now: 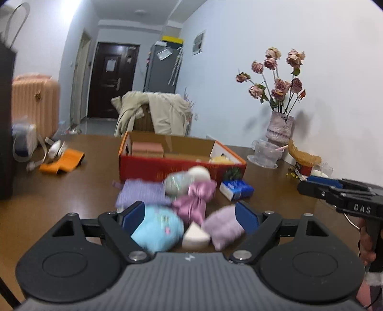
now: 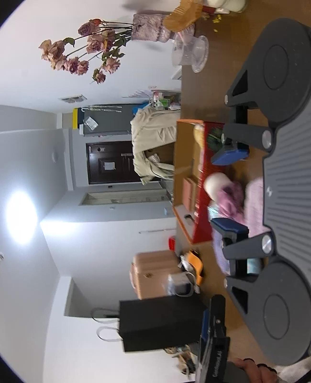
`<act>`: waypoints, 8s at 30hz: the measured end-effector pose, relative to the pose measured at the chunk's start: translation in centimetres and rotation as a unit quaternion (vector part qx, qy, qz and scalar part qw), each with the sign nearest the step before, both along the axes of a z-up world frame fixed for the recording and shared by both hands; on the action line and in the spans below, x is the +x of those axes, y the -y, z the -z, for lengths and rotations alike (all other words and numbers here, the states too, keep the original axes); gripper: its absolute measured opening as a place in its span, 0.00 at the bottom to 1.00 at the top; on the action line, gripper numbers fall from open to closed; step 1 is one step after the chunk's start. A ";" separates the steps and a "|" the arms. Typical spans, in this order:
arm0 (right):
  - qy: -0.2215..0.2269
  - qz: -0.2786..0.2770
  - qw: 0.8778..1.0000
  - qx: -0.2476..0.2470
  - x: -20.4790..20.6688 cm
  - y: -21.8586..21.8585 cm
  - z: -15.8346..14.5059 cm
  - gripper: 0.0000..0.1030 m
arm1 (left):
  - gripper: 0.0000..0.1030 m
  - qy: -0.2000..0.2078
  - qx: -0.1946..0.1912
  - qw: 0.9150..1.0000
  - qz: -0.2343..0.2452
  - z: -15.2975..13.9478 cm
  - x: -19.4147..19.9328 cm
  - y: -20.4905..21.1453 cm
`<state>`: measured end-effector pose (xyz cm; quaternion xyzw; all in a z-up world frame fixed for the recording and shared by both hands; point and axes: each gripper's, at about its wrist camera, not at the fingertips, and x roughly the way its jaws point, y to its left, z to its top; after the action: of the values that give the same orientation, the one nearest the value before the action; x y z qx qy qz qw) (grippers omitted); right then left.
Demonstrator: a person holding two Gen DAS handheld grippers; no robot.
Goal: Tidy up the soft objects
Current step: 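Move both grippers back over the pile of soft items, then grasp the pink folded towel with both grippers, then place the pink towel in the box beside the sponge block, release, then move both grippers back toward the purple cloth pouch, then grasp the purple cloth pouch with both grippers and lift it, then lower the purple pouch into the box beside the pink towel, release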
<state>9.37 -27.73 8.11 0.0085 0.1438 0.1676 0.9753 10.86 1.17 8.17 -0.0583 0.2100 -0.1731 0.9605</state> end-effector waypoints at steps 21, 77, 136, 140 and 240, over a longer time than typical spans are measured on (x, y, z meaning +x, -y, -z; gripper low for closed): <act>-0.086 -0.013 0.996 0.024 4.6 -1.0 4.1 0.47 | 0.60 -0.071 -0.055 0.995 0.047 3.6 3.6 1.0; -0.281 0.061 0.955 0.070 51.4 -2.2 4.4 0.24 | 0.38 -0.210 -0.038 0.977 0.000 2.2 48.3 7.4; -0.060 -0.057 0.996 -0.025 3.3 -6.1 2.8 0.68 | 0.95 -0.029 -0.017 0.997 -0.064 3.3 3.5 -6.0; -0.078 -0.077 0.994 -0.026 6.8 -8.0 2.7 0.64 | 0.82 -0.045 -0.032 0.996 -0.071 3.6 6.8 -6.7; -0.177 0.047 0.967 -0.176 41.9 2.9 -5.7 0.35 | 0.55 -0.150 0.006 0.986 0.068 -7.4 40.9 8.3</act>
<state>51.31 -30.62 13.84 -0.1274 0.3413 0.0898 0.9269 51.80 -7.18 15.58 -0.0637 0.3561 -0.2265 0.9043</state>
